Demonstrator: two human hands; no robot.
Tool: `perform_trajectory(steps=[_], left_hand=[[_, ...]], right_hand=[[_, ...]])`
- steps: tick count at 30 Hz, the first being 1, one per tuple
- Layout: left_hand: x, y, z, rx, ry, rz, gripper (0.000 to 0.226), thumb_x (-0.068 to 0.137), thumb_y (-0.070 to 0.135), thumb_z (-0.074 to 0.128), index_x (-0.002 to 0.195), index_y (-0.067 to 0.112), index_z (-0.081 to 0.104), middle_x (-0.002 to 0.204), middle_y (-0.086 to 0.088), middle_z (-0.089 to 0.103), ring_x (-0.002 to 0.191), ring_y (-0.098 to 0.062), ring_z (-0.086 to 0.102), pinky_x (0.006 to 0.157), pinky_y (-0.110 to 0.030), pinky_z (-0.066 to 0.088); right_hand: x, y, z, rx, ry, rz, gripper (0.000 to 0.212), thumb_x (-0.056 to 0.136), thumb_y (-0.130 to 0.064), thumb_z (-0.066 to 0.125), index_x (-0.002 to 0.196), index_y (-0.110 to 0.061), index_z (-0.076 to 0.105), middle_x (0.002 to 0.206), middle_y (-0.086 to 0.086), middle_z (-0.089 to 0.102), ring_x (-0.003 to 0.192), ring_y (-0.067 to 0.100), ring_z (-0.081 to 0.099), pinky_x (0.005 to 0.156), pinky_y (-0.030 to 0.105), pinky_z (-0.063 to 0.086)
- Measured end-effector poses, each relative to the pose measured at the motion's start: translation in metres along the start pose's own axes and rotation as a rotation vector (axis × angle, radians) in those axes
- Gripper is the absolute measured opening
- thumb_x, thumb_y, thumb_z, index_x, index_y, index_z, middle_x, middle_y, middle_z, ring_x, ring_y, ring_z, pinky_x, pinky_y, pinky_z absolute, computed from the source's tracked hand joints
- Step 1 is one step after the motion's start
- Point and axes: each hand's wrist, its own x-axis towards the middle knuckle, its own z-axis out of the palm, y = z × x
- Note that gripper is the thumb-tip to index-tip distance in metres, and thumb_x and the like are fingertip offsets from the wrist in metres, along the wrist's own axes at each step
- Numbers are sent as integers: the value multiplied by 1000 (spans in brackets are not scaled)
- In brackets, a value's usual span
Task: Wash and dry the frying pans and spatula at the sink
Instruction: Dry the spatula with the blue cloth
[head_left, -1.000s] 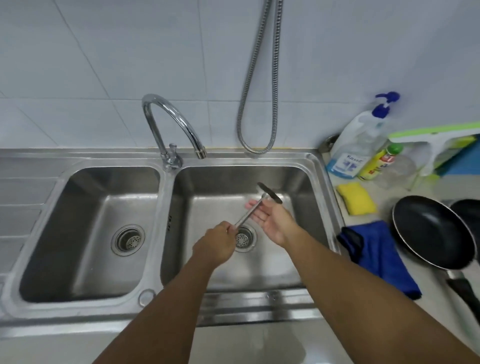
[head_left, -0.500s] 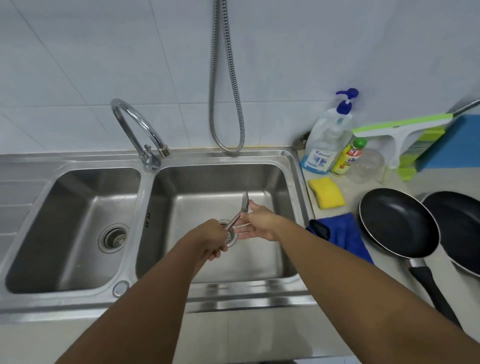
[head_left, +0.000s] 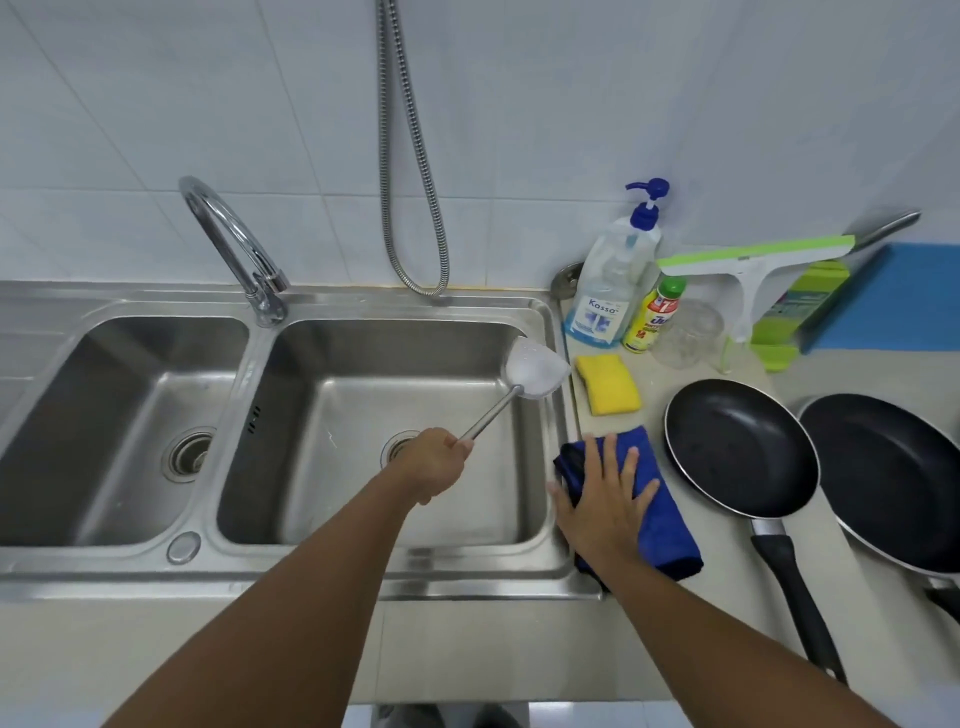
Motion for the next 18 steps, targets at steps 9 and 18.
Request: perform_trajectory(steps=[9, 18], left_hand=[[-25, 8, 15, -239, -48, 17, 31, 107, 27, 35, 124, 12, 58, 88, -7, 52, 57, -16, 44, 44, -22, 39], [-22, 11, -3, -322, 22, 2, 25, 104, 16, 44, 107, 8, 67, 70, -7, 45, 45, -15, 31, 42, -21, 26]], right_hand=[[-10, -31, -49, 959, 476, -9, 72, 80, 22, 54, 139, -18, 59, 130, 6, 66, 116, 23, 62, 98, 7, 37], [39, -95, -68, 568, -13, -775, 67, 77, 25, 51, 132, -13, 60, 136, 5, 62, 148, 27, 38, 127, 46, 17]])
